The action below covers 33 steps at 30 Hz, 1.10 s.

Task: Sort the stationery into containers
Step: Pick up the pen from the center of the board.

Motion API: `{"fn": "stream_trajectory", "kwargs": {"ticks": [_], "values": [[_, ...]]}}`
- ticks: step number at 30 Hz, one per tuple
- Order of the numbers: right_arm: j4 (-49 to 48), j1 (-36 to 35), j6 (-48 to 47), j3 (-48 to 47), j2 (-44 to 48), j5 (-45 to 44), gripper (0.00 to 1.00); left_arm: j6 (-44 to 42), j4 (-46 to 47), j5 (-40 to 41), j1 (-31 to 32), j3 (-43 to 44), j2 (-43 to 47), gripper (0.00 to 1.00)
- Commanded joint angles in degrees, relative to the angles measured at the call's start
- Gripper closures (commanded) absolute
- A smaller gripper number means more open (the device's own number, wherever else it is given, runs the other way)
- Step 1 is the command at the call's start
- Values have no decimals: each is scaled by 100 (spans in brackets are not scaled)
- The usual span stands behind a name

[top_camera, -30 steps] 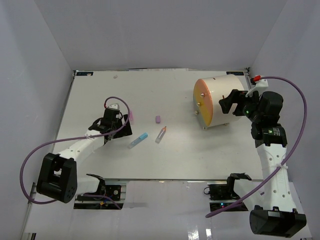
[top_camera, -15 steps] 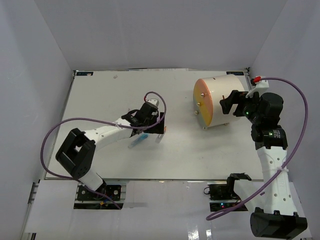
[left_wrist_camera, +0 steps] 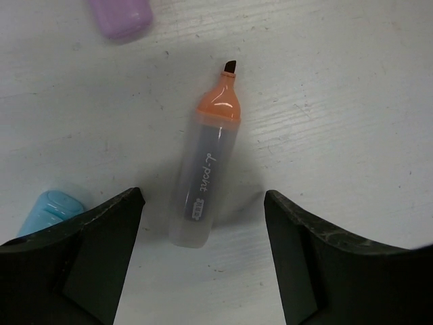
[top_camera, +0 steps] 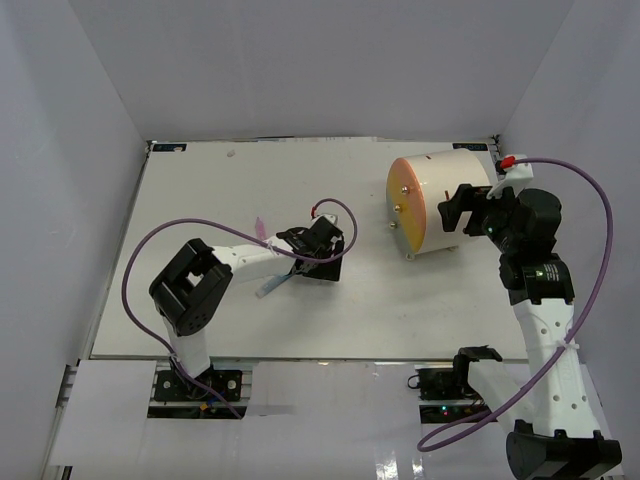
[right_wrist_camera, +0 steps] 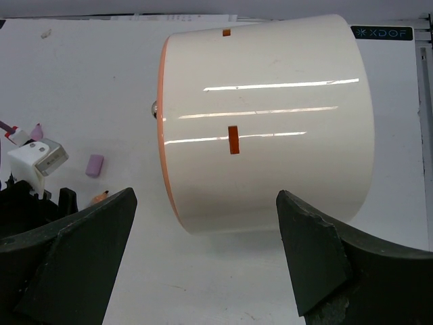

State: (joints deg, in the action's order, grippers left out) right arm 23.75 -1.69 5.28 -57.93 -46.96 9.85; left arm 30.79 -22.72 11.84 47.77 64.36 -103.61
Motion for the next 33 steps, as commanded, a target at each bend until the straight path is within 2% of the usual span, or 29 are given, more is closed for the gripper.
{"fn": "stream_trajectory", "kwargs": {"ticks": [1, 4, 11, 15, 18, 22, 24, 29, 33], "values": [[-81, -77, -124, 45, 82, -185, 10, 103, -171, 144, 31, 7, 87, 18], [-72, -85, -124, 45, 82, -194, 10, 77, -180, 126, 48, -20, 61, 21], [-19, -103, -176, 10, 126, -273, 10, 191, -198, -15, 197, -335, 218, 38], [25, -112, -185, -43, 143, -255, 10, 244, -180, -32, 268, -529, 447, 54], [103, -112, -185, -122, 143, -246, 10, 217, -180, -15, 294, -608, 526, 61], [148, -112, -220, -253, 284, -308, 9, 147, -154, 12, 294, -644, 806, 78], [252, -121, -273, -402, 328, -229, 9, 51, -110, 38, 295, -635, 1052, 82], [560, -173, -247, -877, 258, 236, 7, -283, 285, 29, 294, -687, 1859, 83], [728, -182, -106, -1263, 135, 806, 5, -722, 1093, -49, 303, -811, 2555, 85]]}}
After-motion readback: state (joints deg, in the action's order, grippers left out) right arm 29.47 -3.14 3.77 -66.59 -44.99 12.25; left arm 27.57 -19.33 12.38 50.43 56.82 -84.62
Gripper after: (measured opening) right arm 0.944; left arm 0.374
